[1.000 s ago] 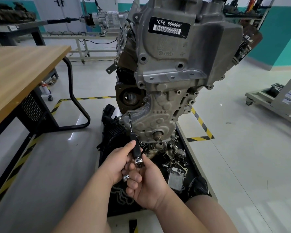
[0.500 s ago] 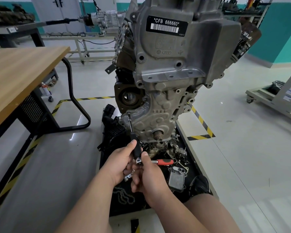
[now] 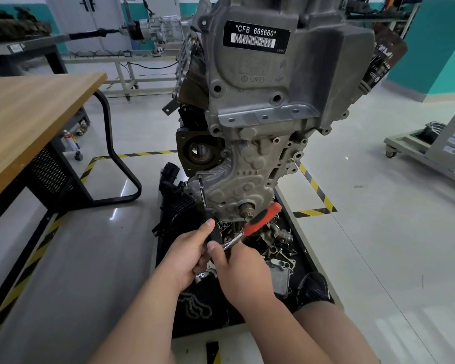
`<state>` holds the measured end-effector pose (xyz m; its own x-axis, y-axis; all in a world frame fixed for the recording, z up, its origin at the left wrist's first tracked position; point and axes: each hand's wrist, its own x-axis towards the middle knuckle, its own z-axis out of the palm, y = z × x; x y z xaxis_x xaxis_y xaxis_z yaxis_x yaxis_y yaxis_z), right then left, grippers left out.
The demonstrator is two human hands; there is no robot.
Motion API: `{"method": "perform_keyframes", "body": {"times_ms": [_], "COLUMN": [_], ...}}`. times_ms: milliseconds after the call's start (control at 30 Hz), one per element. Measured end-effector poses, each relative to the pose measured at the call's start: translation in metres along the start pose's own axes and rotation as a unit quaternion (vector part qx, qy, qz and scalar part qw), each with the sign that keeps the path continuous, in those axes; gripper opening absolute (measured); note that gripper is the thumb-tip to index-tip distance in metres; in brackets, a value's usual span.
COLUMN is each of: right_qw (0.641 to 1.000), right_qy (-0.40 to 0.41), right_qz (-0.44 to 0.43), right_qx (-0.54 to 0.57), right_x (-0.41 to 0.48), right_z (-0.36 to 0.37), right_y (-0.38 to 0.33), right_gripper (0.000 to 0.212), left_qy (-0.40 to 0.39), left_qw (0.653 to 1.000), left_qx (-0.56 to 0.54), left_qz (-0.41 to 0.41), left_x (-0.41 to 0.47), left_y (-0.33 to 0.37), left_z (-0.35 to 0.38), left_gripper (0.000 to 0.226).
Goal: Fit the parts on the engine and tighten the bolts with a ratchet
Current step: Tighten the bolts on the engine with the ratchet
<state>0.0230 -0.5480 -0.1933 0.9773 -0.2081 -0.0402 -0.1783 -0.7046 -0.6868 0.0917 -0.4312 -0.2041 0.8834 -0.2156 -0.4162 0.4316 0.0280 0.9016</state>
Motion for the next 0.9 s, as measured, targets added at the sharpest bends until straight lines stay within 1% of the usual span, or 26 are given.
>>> {"method": "perform_keyframes", "body": {"times_ms": [67, 133, 167, 200, 300, 433, 500, 567, 700, 767, 833, 900], "right_qw": [0.993, 0.971, 0.956, 0.939, 0.884, 0.798, 0.763, 0.738, 0.698, 0.676, 0.648, 0.611], "right_qy": [-0.027, -0.060, -0.076, -0.090, -0.118, -0.145, -0.158, -0.174, -0.211, -0.226, -0.235, -0.243], "right_qz": [0.029, 0.059, 0.074, 0.089, 0.141, 0.216, 0.231, 0.240, 0.264, 0.274, 0.287, 0.300], "right_qx": [0.113, 0.224, 0.274, 0.321, 0.429, 0.543, 0.582, 0.606, 0.631, 0.645, 0.665, 0.691], "right_x": [-0.002, -0.004, -0.006, -0.007, -0.008, -0.008, -0.008, -0.008, -0.008, -0.009, -0.009, -0.009], "right_z": [0.001, 0.001, 0.001, 0.002, 0.004, 0.006, 0.005, 0.004, 0.002, 0.002, 0.002, 0.002], "right_y": [-0.001, -0.004, -0.005, -0.006, -0.010, -0.016, -0.018, -0.018, -0.019, -0.020, -0.020, -0.020], "right_gripper": [0.056, 0.058, 0.056, 0.055, 0.054, 0.056, 0.063, 0.066, 0.064, 0.061, 0.058, 0.056], "left_qy": [-0.001, -0.009, -0.015, -0.018, -0.015, 0.002, 0.004, 0.003, -0.005, -0.007, 0.004, 0.013], "left_qw": [1.000, 1.000, 1.000, 1.000, 1.000, 1.000, 1.000, 0.999, 0.999, 0.999, 0.999, 0.999], "left_qx": [0.006, 0.003, -0.001, -0.005, -0.025, -0.017, -0.010, -0.015, -0.017, 0.000, 0.015, 0.019], "left_qz": [0.000, -0.001, -0.002, -0.004, -0.005, -0.013, -0.021, -0.030, -0.045, -0.047, -0.040, -0.031], "left_x": [-0.001, -0.001, -0.001, -0.001, -0.001, -0.002, -0.002, -0.002, -0.003, -0.005, -0.006, -0.006], "left_y": [0.001, 0.001, 0.001, 0.001, 0.001, 0.001, 0.001, 0.001, 0.004, 0.006, 0.007, 0.007], "left_z": [0.000, 0.000, 0.000, 0.000, 0.003, 0.004, 0.004, 0.003, 0.000, -0.001, -0.001, -0.001], "left_gripper": [0.049, 0.048, 0.051, 0.052, 0.045, 0.045, 0.046, 0.046, 0.047, 0.054, 0.064, 0.067]}}
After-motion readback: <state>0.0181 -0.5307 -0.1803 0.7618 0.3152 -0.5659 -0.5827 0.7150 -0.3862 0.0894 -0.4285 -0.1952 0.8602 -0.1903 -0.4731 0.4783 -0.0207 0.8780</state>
